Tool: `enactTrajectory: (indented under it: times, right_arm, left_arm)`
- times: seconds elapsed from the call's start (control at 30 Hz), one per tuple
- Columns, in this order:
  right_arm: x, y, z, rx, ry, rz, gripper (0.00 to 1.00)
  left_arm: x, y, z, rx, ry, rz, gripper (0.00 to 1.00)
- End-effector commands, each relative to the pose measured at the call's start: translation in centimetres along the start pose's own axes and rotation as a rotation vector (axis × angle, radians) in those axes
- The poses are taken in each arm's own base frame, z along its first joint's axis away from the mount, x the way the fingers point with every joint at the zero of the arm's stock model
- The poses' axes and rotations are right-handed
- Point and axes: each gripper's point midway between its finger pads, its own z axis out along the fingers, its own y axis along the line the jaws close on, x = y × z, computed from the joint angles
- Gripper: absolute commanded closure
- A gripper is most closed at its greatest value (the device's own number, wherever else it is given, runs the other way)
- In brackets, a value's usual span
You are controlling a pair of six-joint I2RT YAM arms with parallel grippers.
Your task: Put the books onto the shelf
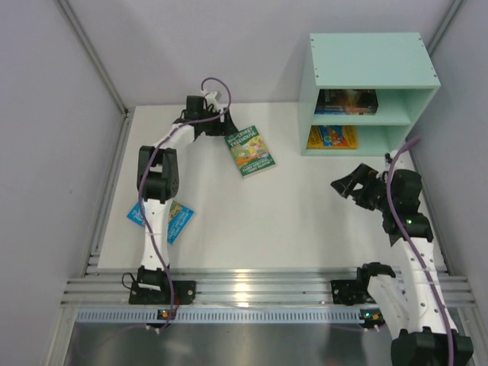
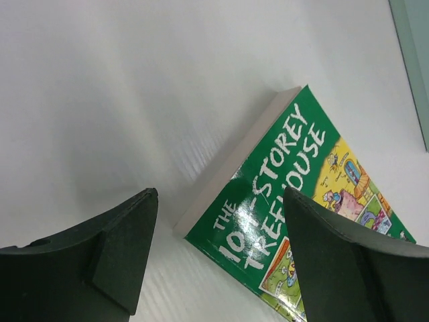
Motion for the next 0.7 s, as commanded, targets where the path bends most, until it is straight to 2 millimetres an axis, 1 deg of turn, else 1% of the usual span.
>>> enactTrajectory:
  times: [0.0,0.07,0.1,0.17,0.27,0.3,0.33,0.4,0.43,0.47,0.5,0.53,0.57,0.6,0.63,0.67]
  right_arm:
    - [-2.8,1.8,-0.9,-0.033,-0.088,-0.079,0.14]
    - [-2.6,1.7,-0.9,-0.031,-0.087,-0.075,0.14]
    - [-2.5,1.7,-1.0,-0.033,-0.09,-0.077,0.13]
    - [-2.1,1.5,-1.0,-0.033,-0.083,-0.071,0.14]
    - [-1.6,1.6,-1.2,-0.042,-0.078,-0.067,0.13]
    - [-1.3,1.6,-1.4,-0.044,-0.072,-0.064,0.14]
    - [-1.0,1.4,-1.4,-0.042,-0.068,-0.064,0.14]
    - [-0.2,1.2,-1.8,-0.036,-0.052,-0.062,0.14]
    - [0.3,0.9,-1.9,-0.031,-0.038,-0.063,0.13]
    - [0.7,0.8,-2.0,-0.027,-0.027,-0.061,0.14]
    - [1.4,0.7,-2.3,-0.026,-0.01,-0.056,0.14]
    - [1.9,0.4,-2.2,-0.019,0.009,-0.047,0.14]
    - [2.4,0.2,-2.3,-0.016,0.026,-0.042,0.14]
    - [3.1,0.0,-2.5,-0.011,0.053,-0.031,0.14]
    - [3.7,-0.2,-2.5,-0.006,0.07,-0.023,0.14]
    - [4.1,-0.3,-2.8,-0.004,0.072,-0.019,0.14]
  left_arm:
    - [0.9,-1.3,0.9,0.097,0.031,0.002,0.2]
    - [1.7,-1.5,1.1,0.115,0.044,-0.015,0.22]
    - [1.8,-1.8,1.0,0.125,0.043,-0.017,0.23]
    - [2.4,-2.5,0.9,0.138,0.053,-0.026,0.27]
    - [3.7,-4.3,0.1,0.16,0.083,-0.032,0.32]
    - [5.2,-4.4,-0.2,0.148,0.115,-0.054,0.35]
    - [4.9,-5.0,-1.2,0.115,0.115,-0.05,0.36]
    - [5.5,-5.4,-2.7,0.081,0.141,-0.065,0.39]
    - [6.2,-6.1,-4.4,0.07,0.15,-0.076,0.4]
    - [6.2,-6.5,-5.2,0.07,0.138,-0.087,0.41]
    - [9.1,-6.8,-6.1,0.07,0.18,-0.139,0.42]
    - [8.1,-9.2,-7.7,0.102,0.142,-0.117,0.43]
    - [8.2,-10.4,-8.0,0.125,0.113,-0.097,0.43]
    - [10.6,-11.1,-8.5,0.119,0.154,-0.117,0.42]
    - [11.1,-14.3,-9.2,0.158,0.16,-0.082,0.43]
    - [12.1,-15.8,-9.6,0.177,0.179,-0.077,0.44]
